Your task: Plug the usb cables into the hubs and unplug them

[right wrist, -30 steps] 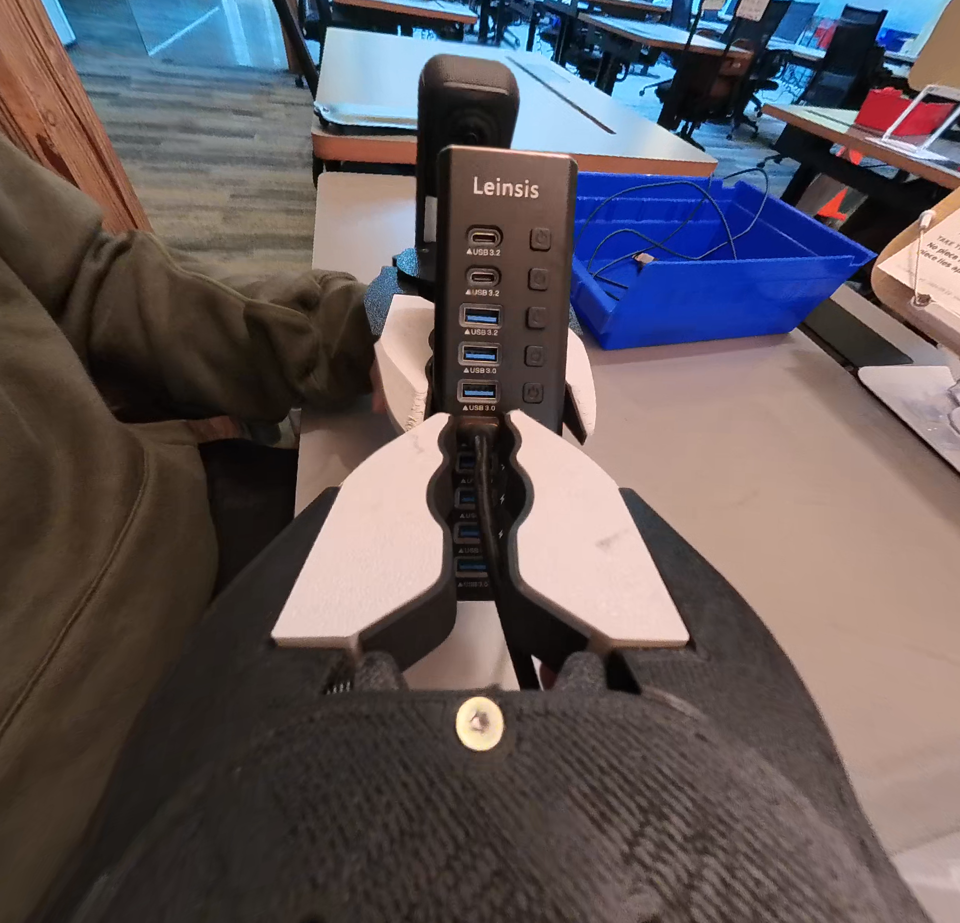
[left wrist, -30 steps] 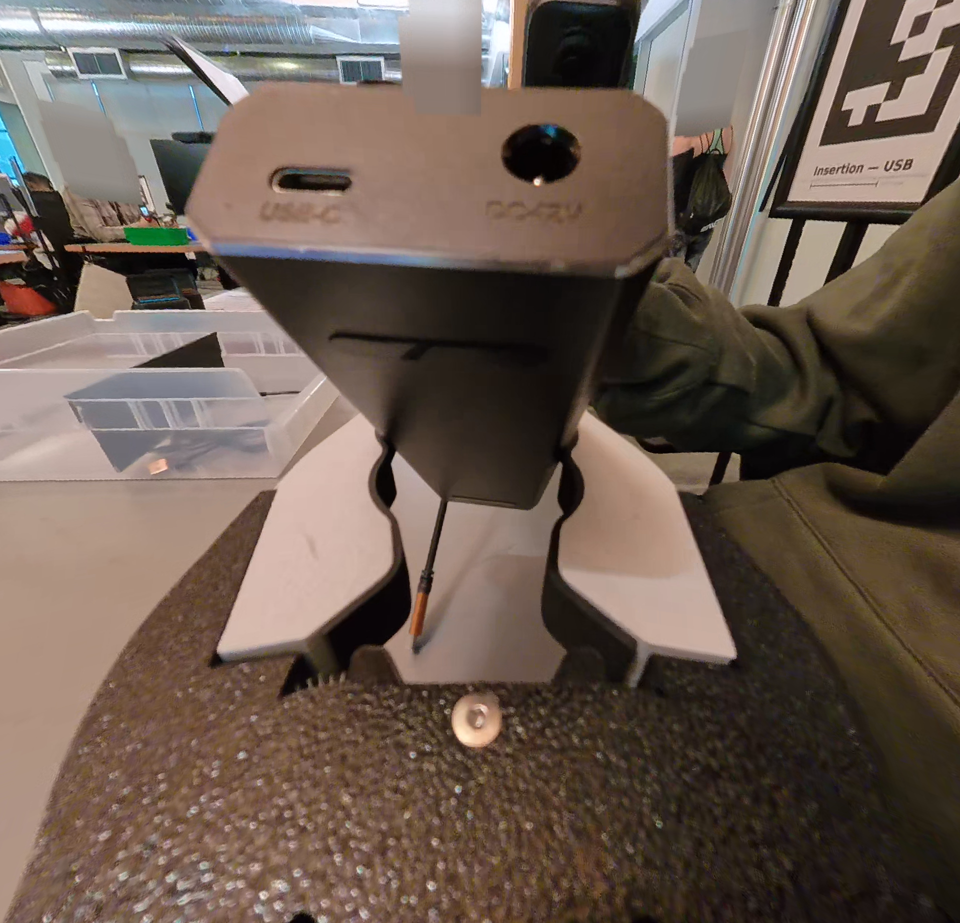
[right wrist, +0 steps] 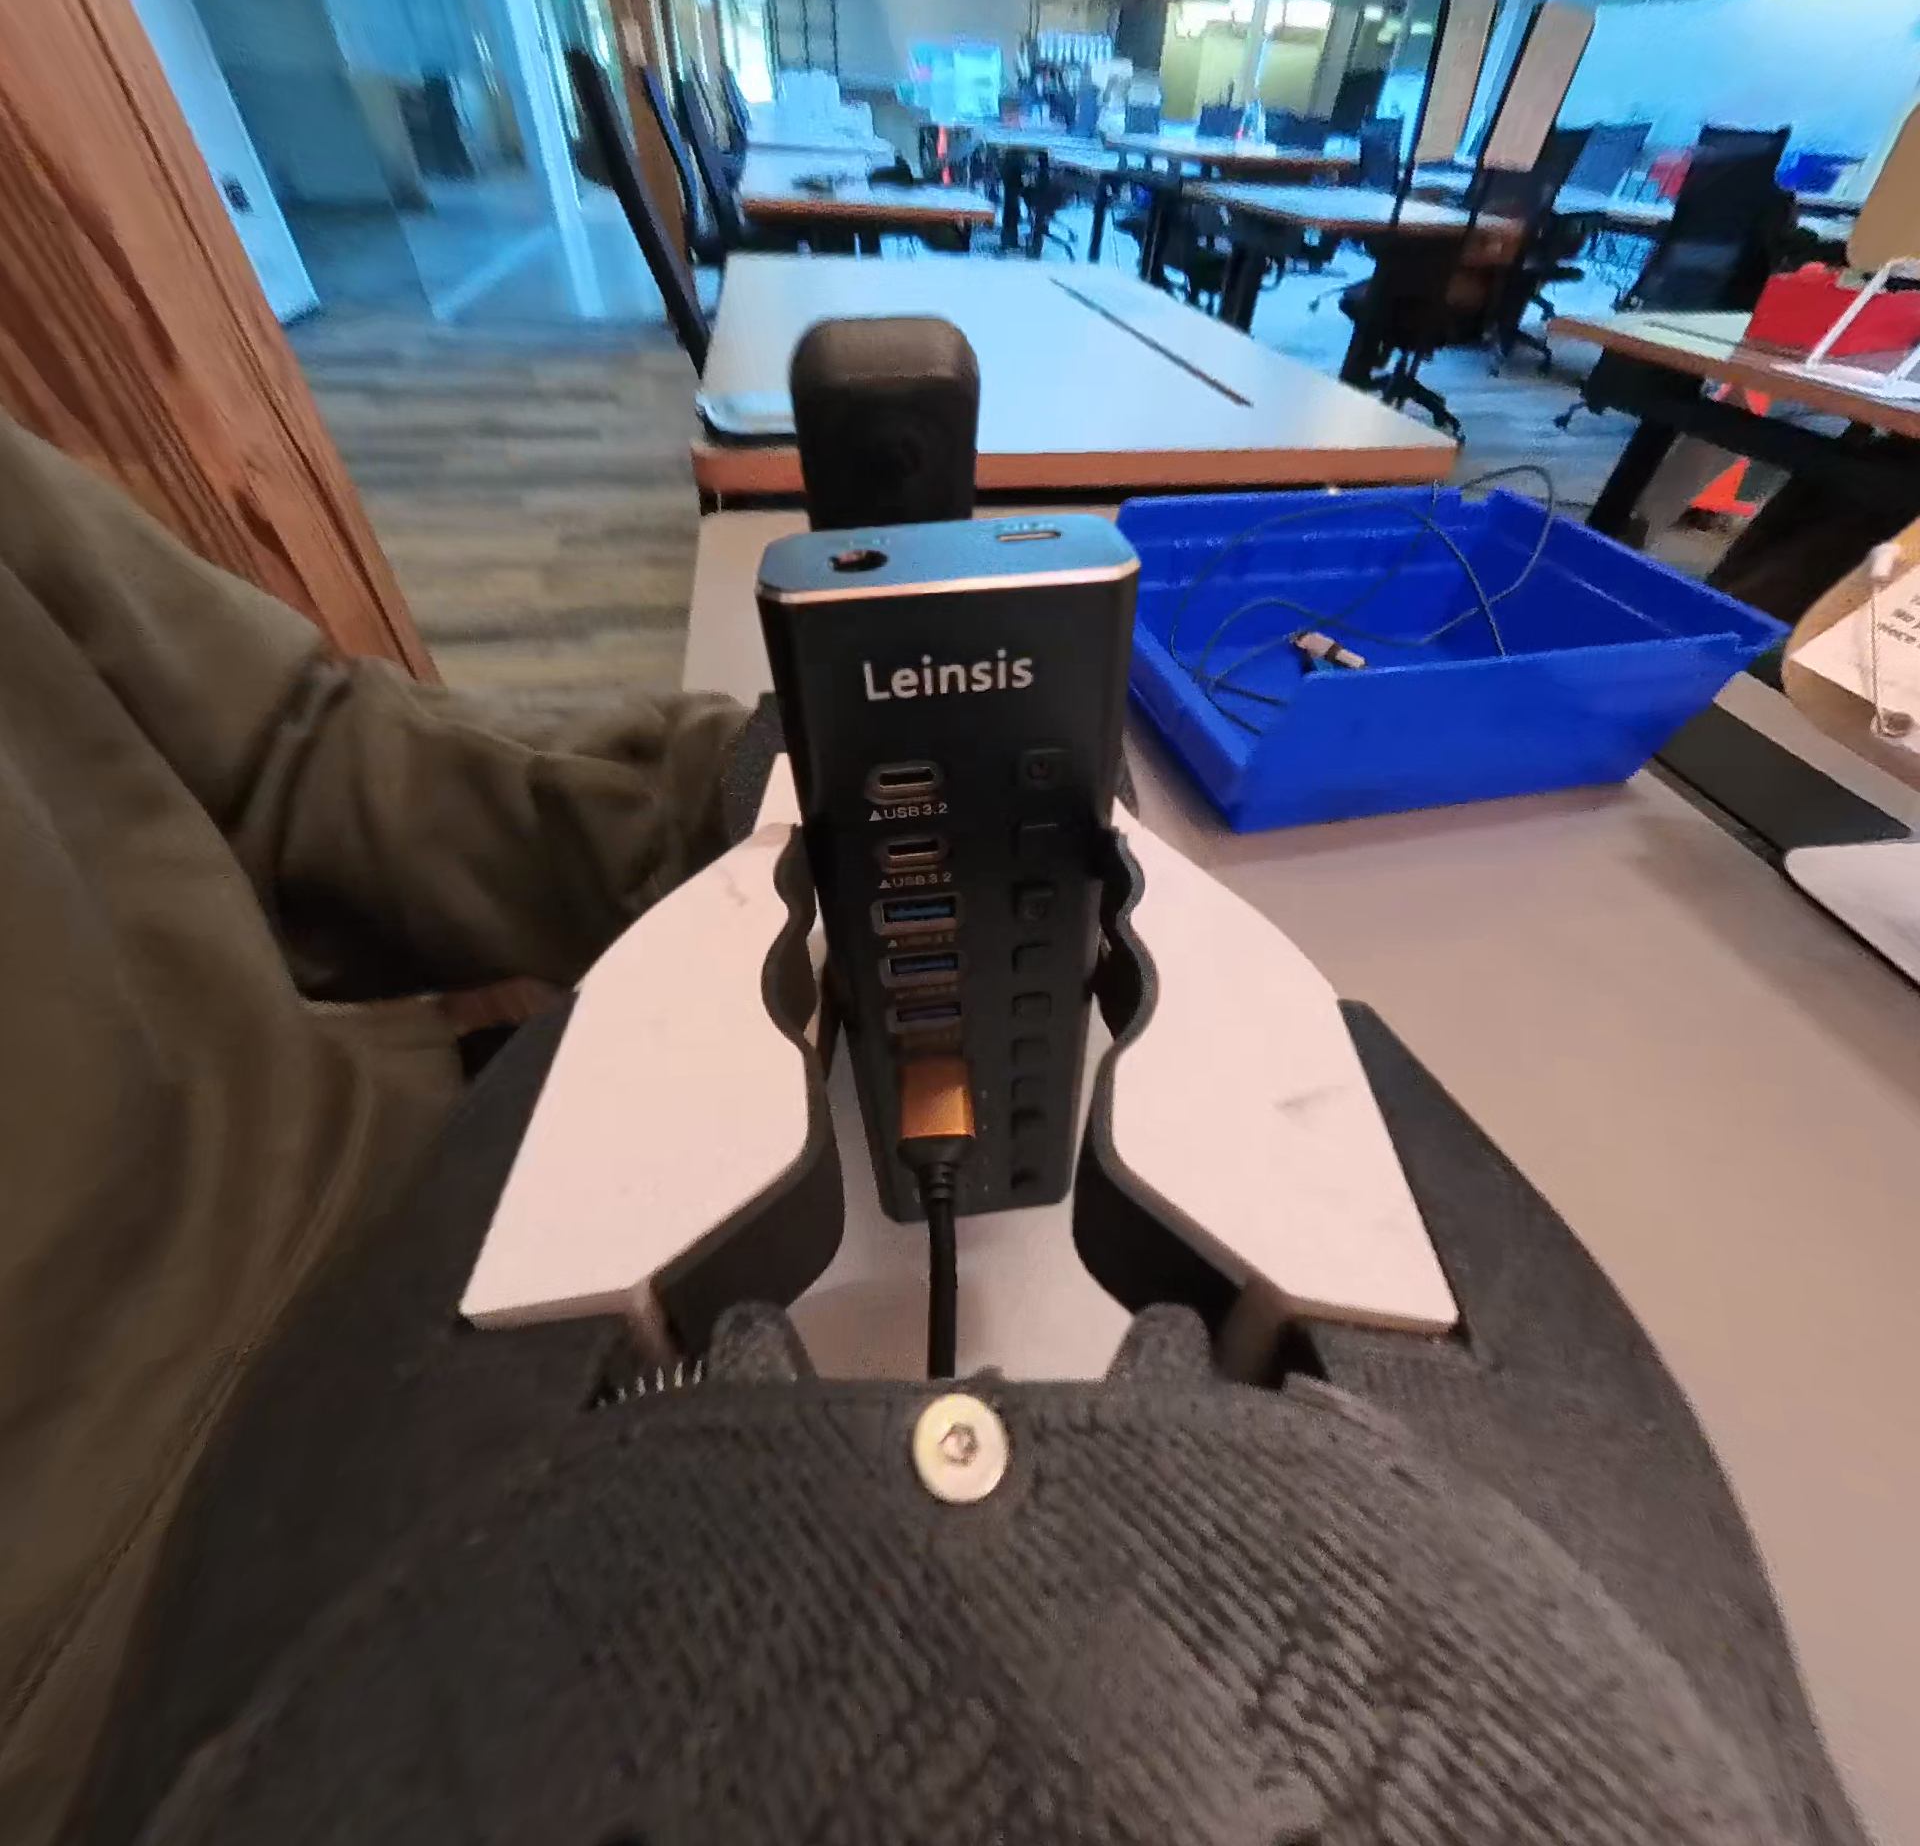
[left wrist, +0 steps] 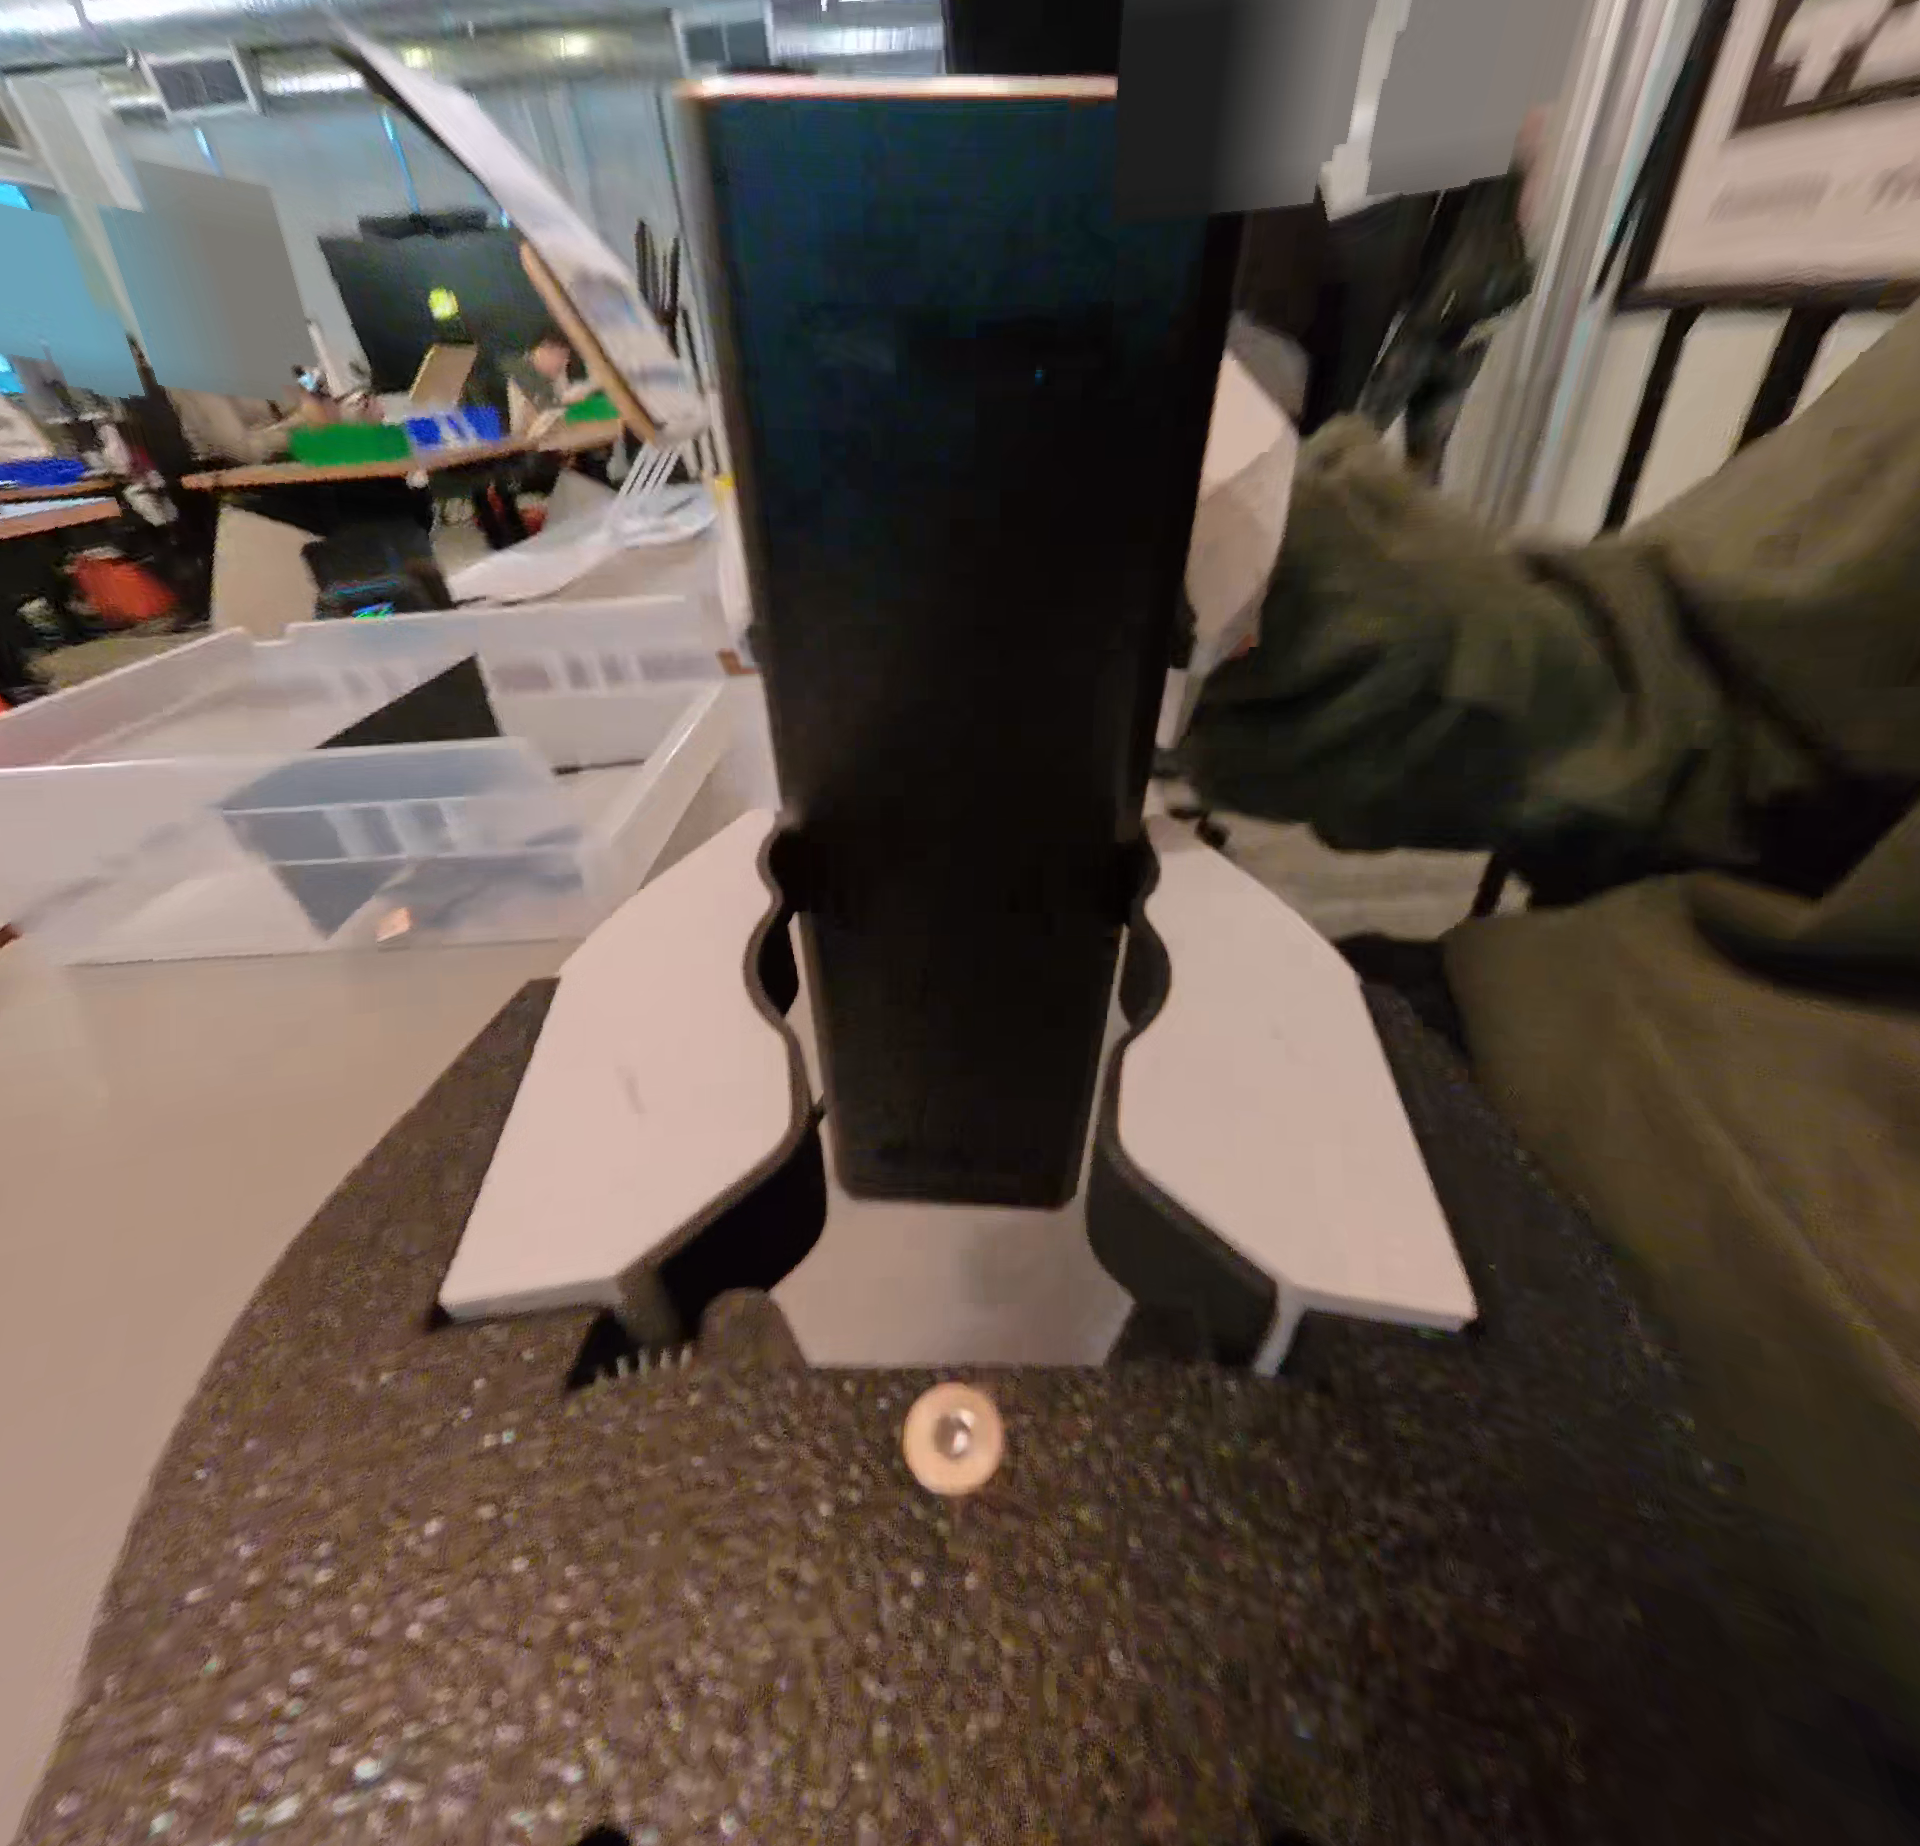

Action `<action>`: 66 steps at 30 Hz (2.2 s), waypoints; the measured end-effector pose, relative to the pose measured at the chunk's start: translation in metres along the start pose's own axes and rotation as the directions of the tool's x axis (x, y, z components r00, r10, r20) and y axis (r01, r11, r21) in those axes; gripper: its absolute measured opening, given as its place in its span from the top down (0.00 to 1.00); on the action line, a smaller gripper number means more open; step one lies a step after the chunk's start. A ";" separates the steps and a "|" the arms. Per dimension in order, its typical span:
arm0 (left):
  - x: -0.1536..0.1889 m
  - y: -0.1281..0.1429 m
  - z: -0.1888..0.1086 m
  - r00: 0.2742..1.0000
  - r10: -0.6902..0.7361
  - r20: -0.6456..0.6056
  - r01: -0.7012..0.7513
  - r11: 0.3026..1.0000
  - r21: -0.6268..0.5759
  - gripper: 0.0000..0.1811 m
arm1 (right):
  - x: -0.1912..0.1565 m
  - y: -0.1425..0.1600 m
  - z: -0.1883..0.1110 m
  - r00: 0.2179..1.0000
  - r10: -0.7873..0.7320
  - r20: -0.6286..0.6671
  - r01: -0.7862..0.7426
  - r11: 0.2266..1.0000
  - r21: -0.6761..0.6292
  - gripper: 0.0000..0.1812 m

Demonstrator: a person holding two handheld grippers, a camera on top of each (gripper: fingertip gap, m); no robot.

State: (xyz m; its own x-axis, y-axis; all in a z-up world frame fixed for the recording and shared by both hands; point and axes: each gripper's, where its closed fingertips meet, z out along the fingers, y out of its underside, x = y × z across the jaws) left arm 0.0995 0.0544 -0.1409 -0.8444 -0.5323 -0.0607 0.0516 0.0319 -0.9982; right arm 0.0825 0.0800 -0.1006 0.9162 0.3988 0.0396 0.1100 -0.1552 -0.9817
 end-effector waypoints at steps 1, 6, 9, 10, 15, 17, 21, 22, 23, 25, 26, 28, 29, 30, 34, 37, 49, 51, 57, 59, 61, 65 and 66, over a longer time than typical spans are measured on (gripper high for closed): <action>0.001 -0.003 -0.001 0.999 -0.030 -0.016 0.031 0.999 0.030 0.67 | 0.001 -0.002 -0.001 1.000 0.007 0.001 -0.007 1.000 0.017 0.71; 0.003 0.016 0.002 0.999 -0.018 -0.040 0.015 0.998 -0.061 0.67 | -0.004 0.013 0.005 0.999 -0.043 0.024 0.044 0.996 -0.083 0.71; 0.004 0.024 0.003 0.998 0.048 -0.035 -0.052 0.989 -0.141 0.67 | -0.006 0.018 0.009 0.997 -0.076 0.032 0.079 0.991 -0.109 0.71; 0.003 0.025 0.003 0.998 0.051 -0.032 -0.055 0.988 -0.142 0.67 | -0.006 0.019 0.009 0.996 -0.084 0.031 0.087 0.990 -0.111 0.71; 0.001 0.014 0.006 1.000 -0.005 -0.010 0.004 0.998 -0.063 0.67 | -0.002 0.010 0.006 0.997 -0.077 0.015 0.078 0.993 -0.094 0.71; 0.001 0.011 0.008 1.000 -0.017 -0.001 0.016 0.999 -0.047 0.66 | -0.003 0.008 0.006 0.995 -0.096 0.009 0.096 0.991 -0.089 0.71; 0.004 0.014 0.016 1.000 -0.014 -0.001 0.014 0.997 -0.069 0.61 | -0.007 0.006 0.011 0.995 -0.092 0.034 0.094 0.993 -0.070 0.71; 0.004 0.017 0.016 1.000 -0.005 0.000 0.005 0.996 -0.094 0.61 | -0.007 0.007 0.011 0.995 -0.096 0.034 0.098 0.992 -0.085 0.71; 0.003 0.019 0.016 1.000 0.003 0.003 -0.003 0.993 -0.117 0.61 | -0.007 0.008 0.011 0.995 -0.100 0.029 0.103 0.990 -0.092 0.71; 0.002 0.020 0.016 1.000 0.011 0.015 -0.009 0.991 -0.134 0.61 | -0.007 0.007 0.011 0.995 -0.101 0.016 0.102 0.992 -0.080 0.71; 0.000 0.019 0.017 0.999 0.019 0.040 -0.013 0.991 -0.137 0.61 | -0.005 0.006 0.010 0.995 -0.095 0.000 0.095 0.993 -0.074 0.71; -0.002 0.019 0.020 0.998 0.028 0.064 -0.019 0.989 -0.145 0.61 | -0.003 0.005 0.009 0.997 -0.082 -0.006 0.082 0.995 -0.061 0.71; 0.000 0.019 0.021 0.998 0.026 0.059 -0.017 0.989 -0.148 0.60 | -0.004 0.004 0.008 0.997 -0.079 -0.001 0.079 0.996 -0.050 0.71; 0.000 0.018 0.021 0.998 0.027 0.062 -0.018 0.989 -0.146 0.59 | -0.004 0.004 0.008 0.997 -0.075 -0.002 0.075 0.997 -0.036 0.71; 0.005 0.020 0.026 0.998 0.042 0.043 -0.034 0.987 -0.160 0.61 | -0.012 0.003 0.012 0.997 -0.072 0.030 0.072 0.997 -0.023 0.71; 0.003 0.024 0.027 0.997 0.056 0.047 -0.046 0.981 -0.188 0.61 | -0.010 0.008 0.009 0.995 -0.095 0.022 0.096 0.993 -0.067 0.71; -0.005 0.028 0.032 0.996 -0.006 0.088 0.019 0.990 -0.139 0.61 | 0.000 0.012 0.006 0.996 -0.087 -0.015 0.086 0.993 -0.083 0.71; -0.007 0.026 0.031 0.995 -0.022 0.096 0.033 0.993 -0.114 0.61 | 0.003 0.014 0.002 0.994 -0.105 -0.041 0.100 0.989 -0.108 0.72; -0.011 0.025 0.017 0.997 0.008 0.079 0.000 0.995 -0.099 0.61 | 0.001 0.028 -0.007 1.000 0.009 -0.014 -0.011 0.989 -0.146 0.78; -0.011 0.022 0.015 0.998 0.002 0.069 0.004 0.997 -0.079 0.61 | -0.001 0.036 -0.005 0.999 0.033 0.000 -0.032 0.986 -0.164 0.79; -0.010 0.023 0.013 0.998 0.005 0.060 0.001 0.996 -0.086 0.61 | 0.000 0.048 -0.003 1.000 0.011 -0.010 -0.012 0.977 -0.213 0.79; -0.008 0.025 0.013 0.998 0.022 0.053 -0.016 0.995 -0.098 0.61 | -0.002 0.049 0.001 1.000 -0.028 -0.013 0.024 0.979 -0.205 0.87; -0.008 0.025 0.013 0.998 0.024 0.052 -0.019 0.995 -0.094 0.61 | -0.001 0.049 0.000 1.000 -0.023 -0.018 0.019 0.980 -0.200 0.88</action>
State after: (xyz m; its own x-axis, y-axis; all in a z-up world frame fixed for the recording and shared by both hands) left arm 0.1143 0.0482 -0.1650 -0.8143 -0.5743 -0.0842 0.0171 0.1213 -0.9925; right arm 0.0869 0.0723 -0.1493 0.9204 0.3855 0.0656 0.2021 -0.3251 -0.9239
